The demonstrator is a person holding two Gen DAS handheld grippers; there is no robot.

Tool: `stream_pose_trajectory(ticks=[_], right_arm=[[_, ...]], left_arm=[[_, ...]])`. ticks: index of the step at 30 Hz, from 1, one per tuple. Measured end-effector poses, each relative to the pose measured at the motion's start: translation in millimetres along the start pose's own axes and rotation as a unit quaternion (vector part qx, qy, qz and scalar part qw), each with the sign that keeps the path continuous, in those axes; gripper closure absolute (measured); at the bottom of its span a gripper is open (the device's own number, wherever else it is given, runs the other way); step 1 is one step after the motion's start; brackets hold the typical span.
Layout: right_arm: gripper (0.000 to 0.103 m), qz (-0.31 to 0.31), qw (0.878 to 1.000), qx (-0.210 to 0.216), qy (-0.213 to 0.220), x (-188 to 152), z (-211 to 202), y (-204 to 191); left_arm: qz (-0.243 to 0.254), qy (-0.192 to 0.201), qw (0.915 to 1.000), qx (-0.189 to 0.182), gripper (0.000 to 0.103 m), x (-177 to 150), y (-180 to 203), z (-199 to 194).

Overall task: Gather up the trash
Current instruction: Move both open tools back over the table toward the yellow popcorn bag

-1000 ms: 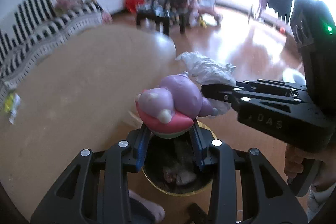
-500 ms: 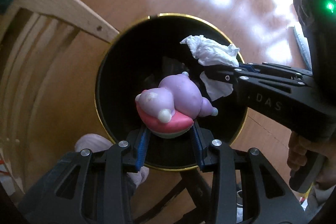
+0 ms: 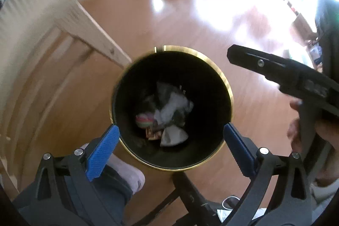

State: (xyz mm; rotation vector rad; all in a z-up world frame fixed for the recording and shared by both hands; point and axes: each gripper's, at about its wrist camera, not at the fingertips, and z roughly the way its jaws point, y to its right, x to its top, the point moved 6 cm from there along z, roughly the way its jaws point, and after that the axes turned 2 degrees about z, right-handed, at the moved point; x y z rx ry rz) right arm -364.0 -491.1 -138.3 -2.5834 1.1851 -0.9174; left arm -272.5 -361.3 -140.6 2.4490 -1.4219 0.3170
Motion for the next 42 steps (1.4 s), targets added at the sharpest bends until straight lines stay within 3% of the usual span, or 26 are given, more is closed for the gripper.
stream_pose_trajectory(ticks=[3,6,11,17,22,24,26,29,30,33,35,37,39,42], right_arm=[[0.007,-0.024,0.999,-0.026,0.033,19,-18,-20],[0.007,-0.058,0.996,-0.025,0.059,44,-27,-74],[0.007,-0.127,0.99,-0.002,0.065,72,-13,-193],[0.007,-0.238,0.969,0.023,0.071,76,20,-358],[0.007,-0.275,0.959,0.036,0.056,75,69,-465],[0.007,-0.297,0.953,0.033,0.042,66,96,-501],[0.007,-0.319,0.947,0.037,0.021,55,120,-532],[0.007,-0.343,0.938,0.048,0.003,40,148,-574],[0.007,-0.345,0.937,0.051,-0.002,38,159,-591],[0.007,-0.353,0.935,0.038,-0.009,38,187,-623],[0.007,-0.36,0.933,0.012,-0.01,40,211,-637],[0.007,-0.359,0.933,-0.016,-0.007,46,228,-636],[0.007,-0.338,0.941,-0.01,-0.007,55,232,-625],[0.007,-0.332,0.943,-0.018,-0.007,70,235,-607]], left_arm=[[0.011,0.072,0.9973,0.005,0.007,12,-10,-61],[0.012,0.132,0.9908,0.029,0.007,19,-29,-118],[-0.036,0.204,0.9697,0.129,0.007,10,-128,-207],[-0.158,0.223,0.9367,0.219,0.007,-30,-276,-250],[-0.243,0.191,0.9067,0.287,0.007,-69,-384,-245],[-0.263,0.188,0.8998,0.293,0.007,-79,-409,-237],[-0.273,0.186,0.9007,0.283,0.007,-82,-428,-228],[-0.271,0.15,0.9106,0.273,0.007,-88,-446,-207],[-0.261,0.156,0.9134,0.27,0.007,-86,-447,-208],[-0.27,0.16,0.9099,0.271,0.007,-89,-456,-210],[-0.293,0.159,0.9097,0.248,0.007,-95,-468,-206],[-0.308,0.159,0.9076,0.237,0.007,-100,-479,-202],[-0.316,0.153,0.9056,0.237,0.007,-106,-485,-199],[-0.33,0.145,0.9024,0.236,0.007,-106,-491,-193]])
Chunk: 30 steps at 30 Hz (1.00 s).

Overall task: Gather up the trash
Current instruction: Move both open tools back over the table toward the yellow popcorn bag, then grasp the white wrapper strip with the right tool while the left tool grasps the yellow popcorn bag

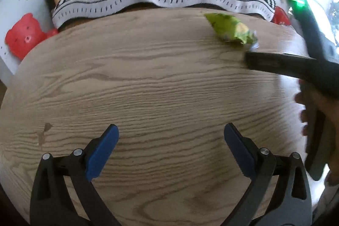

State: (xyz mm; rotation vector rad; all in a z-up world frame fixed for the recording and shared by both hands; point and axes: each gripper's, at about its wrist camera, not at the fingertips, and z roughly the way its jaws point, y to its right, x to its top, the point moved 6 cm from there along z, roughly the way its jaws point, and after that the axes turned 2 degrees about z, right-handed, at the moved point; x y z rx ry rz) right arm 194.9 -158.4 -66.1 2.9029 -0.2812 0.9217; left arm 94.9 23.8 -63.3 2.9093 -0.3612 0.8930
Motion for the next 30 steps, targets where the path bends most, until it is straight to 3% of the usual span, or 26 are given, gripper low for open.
stream_pose_trajectory(ticks=[5,13,20,30], right_arm=[[0.007,0.028,0.999,0.028,-0.007,-4,4,33],[0.007,-0.001,0.999,0.049,-0.003,11,15,55],[0.007,-0.041,0.996,0.075,-0.004,28,25,55],[0.007,-0.042,0.996,0.077,0.003,29,28,77]], left_arm=[[0.017,0.003,0.9998,0.012,0.007,20,19,17],[0.026,0.016,0.9995,0.005,0.006,62,44,46],[0.013,0.03,0.9986,-0.041,0.006,97,63,64],[-0.008,0.04,0.9967,-0.071,0.006,118,74,73]])
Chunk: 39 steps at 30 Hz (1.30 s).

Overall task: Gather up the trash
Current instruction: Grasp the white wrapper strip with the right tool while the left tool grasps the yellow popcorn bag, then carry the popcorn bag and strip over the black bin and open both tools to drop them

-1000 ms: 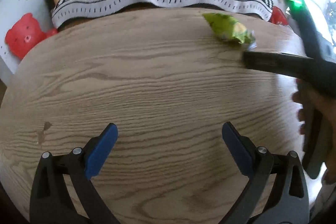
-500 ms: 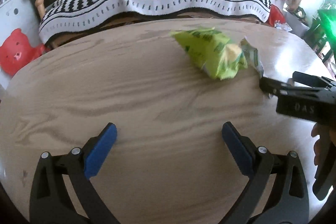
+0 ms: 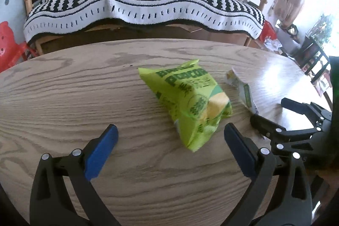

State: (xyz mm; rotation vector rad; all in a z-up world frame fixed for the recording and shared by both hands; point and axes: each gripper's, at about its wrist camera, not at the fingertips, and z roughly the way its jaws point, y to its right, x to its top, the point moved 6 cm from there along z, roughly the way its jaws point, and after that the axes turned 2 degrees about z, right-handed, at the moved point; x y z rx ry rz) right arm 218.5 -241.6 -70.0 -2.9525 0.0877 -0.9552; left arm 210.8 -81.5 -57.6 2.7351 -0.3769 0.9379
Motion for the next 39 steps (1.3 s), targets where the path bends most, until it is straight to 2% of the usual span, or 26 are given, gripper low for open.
stream_pose_trajectory(ticks=[5,8,14,15,16,17,18,19,21,23,30,35,39], right_arm=[[0.006,0.021,1.0,-0.013,0.007,2,1,7],[0.005,0.01,1.0,-0.005,0.006,3,2,3],[0.006,-0.01,1.0,0.008,0.005,8,4,-10],[0.009,-0.016,1.0,0.015,0.008,9,3,-13],[0.013,-0.021,0.999,0.02,0.012,9,2,-16],[0.024,-0.027,0.999,0.026,0.018,9,0,-20],[0.038,-0.029,0.999,0.029,0.024,11,-2,-23],[0.046,-0.03,0.999,0.029,0.028,11,-3,-25],[0.082,-0.031,0.998,0.033,0.032,12,-5,-31],[0.092,-0.032,0.999,0.027,0.034,11,-5,-36],[0.093,0.009,0.998,0.055,0.028,6,-11,-36],[0.093,0.007,0.998,0.036,0.057,8,-45,-26],[0.093,0.02,0.997,0.049,0.059,4,-63,-19]], left_arm=[[0.005,0.002,0.9999,-0.01,0.006,15,12,10],[-0.007,0.005,0.9999,-0.006,0.006,28,12,15],[0.011,-0.005,0.9998,0.014,0.006,31,10,29],[0.012,-0.005,0.9998,0.015,0.009,32,9,29],[0.015,-0.004,0.9997,0.016,0.012,32,8,29],[0.019,-0.002,0.9996,0.021,0.026,32,6,27],[0.023,0.001,0.9993,0.028,0.036,32,5,25],[0.023,0.001,0.9994,0.027,0.036,31,3,25],[0.024,0.003,0.9995,0.019,0.043,29,1,22],[0.02,0.005,0.9997,0.015,0.045,27,0,19],[0.026,0.003,0.9993,0.026,0.052,20,4,8],[0.043,0.01,0.9986,0.029,0.052,16,13,-13],[0.041,0.006,0.9986,0.031,0.052,6,18,-29]])
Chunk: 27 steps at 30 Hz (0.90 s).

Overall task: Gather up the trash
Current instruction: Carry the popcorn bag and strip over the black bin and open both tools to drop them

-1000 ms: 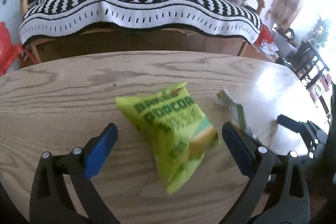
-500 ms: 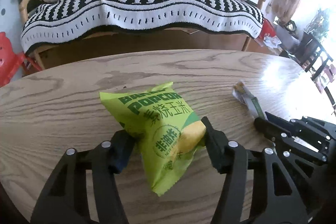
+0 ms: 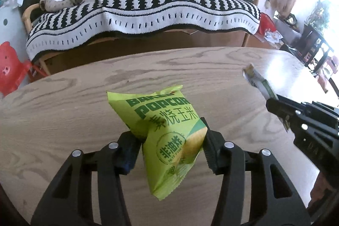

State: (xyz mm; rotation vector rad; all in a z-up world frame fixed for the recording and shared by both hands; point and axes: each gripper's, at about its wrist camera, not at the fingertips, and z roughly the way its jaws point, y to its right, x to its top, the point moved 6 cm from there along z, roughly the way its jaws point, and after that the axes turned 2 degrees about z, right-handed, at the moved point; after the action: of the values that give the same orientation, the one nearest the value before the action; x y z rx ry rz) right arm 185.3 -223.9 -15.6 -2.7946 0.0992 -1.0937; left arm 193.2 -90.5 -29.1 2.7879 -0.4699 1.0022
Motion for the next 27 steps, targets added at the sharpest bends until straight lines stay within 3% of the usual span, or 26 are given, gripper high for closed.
stream_pose_trajectory(ticks=[2,6,13,20,27], right_arm=[[0.093,-0.007,1.0,-0.006,0.013,-1,-20,-1],[0.093,0.035,0.998,0.022,0.041,-17,-71,-1],[0.093,0.045,0.996,0.024,0.073,-79,-180,1],[0.093,0.067,0.991,-0.024,0.113,-138,-303,60],[0.093,0.118,0.983,-0.086,0.112,-241,-386,142]], left_arm=[[-0.005,0.001,1.0,-0.005,0.052,-8,6,-15],[0.011,-0.001,0.9999,-0.003,0.052,-28,24,-52],[0.045,0.029,0.9985,0.003,0.052,-57,72,-149],[0.102,0.072,0.9913,-0.04,0.052,-91,166,-238],[0.178,0.042,0.9753,-0.123,0.052,-165,293,-257]])
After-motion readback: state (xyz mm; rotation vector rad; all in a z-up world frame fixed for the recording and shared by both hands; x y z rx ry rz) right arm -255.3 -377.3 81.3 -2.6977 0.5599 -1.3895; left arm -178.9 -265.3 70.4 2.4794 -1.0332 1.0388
